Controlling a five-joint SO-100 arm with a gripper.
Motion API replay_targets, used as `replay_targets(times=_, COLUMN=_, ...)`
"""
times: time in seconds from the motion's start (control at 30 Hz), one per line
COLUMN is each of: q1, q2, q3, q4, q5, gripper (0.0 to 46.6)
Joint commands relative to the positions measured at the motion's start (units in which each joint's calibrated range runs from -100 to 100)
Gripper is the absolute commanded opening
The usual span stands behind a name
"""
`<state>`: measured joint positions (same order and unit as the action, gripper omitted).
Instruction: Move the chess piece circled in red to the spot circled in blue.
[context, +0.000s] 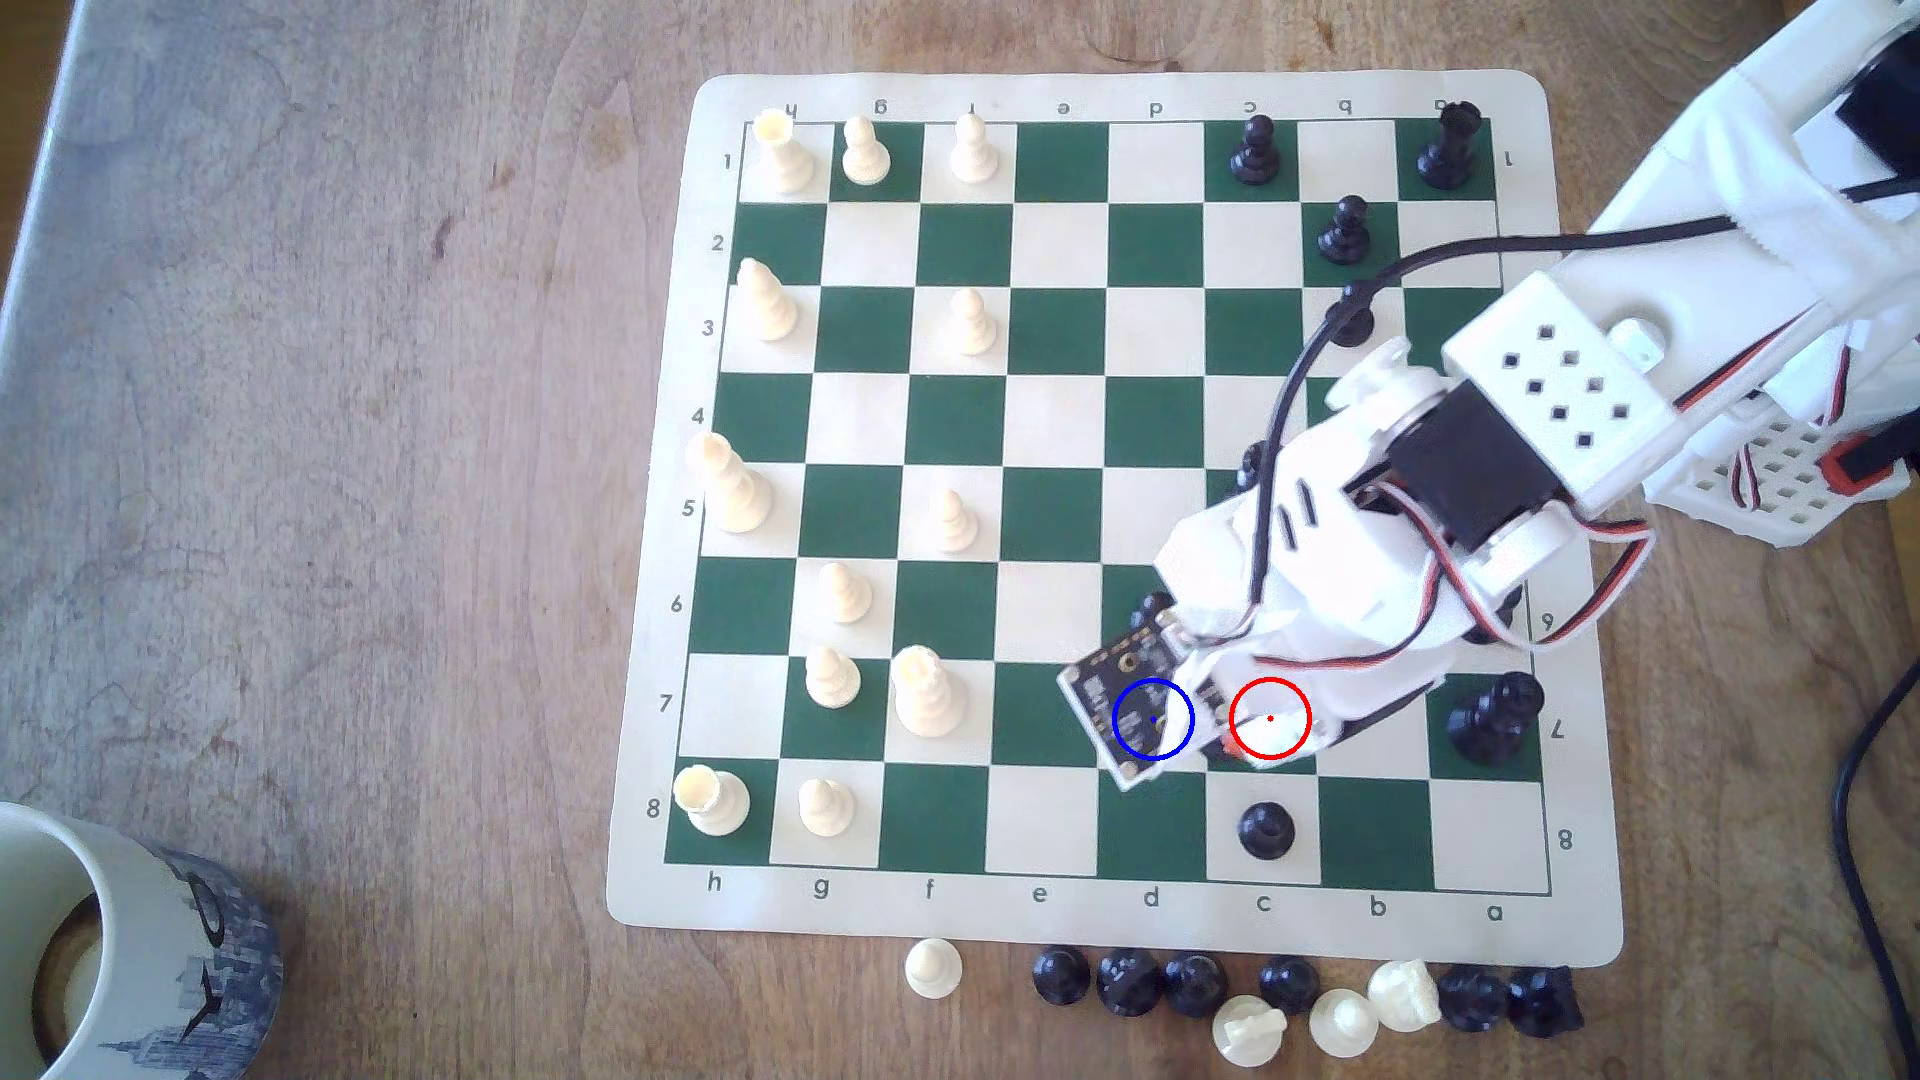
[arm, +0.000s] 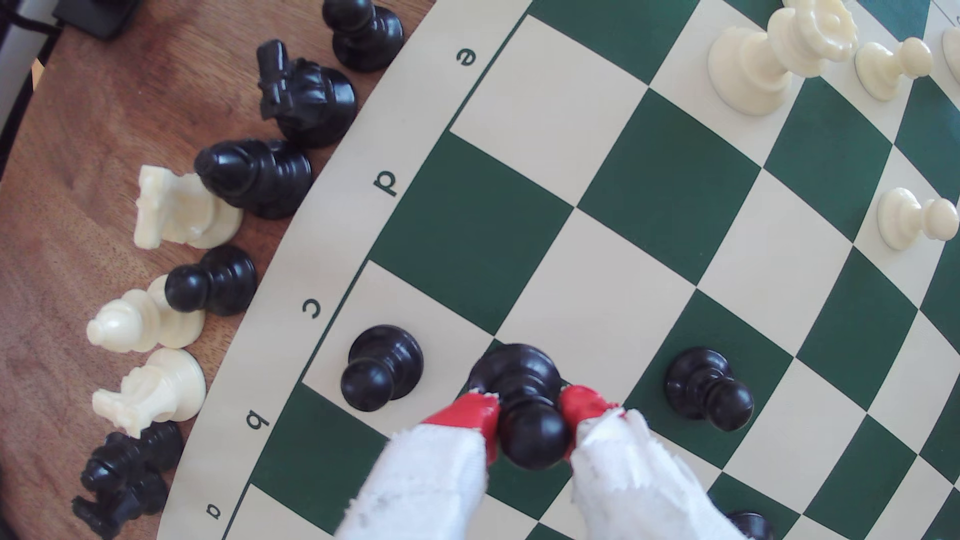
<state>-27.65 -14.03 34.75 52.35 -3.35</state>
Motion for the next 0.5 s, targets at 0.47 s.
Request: replay_targets(times=0.47, q1=3.76, q2=10.55, q3=-9.55, q4=-5.09, q5=1.51, gripper=2.8)
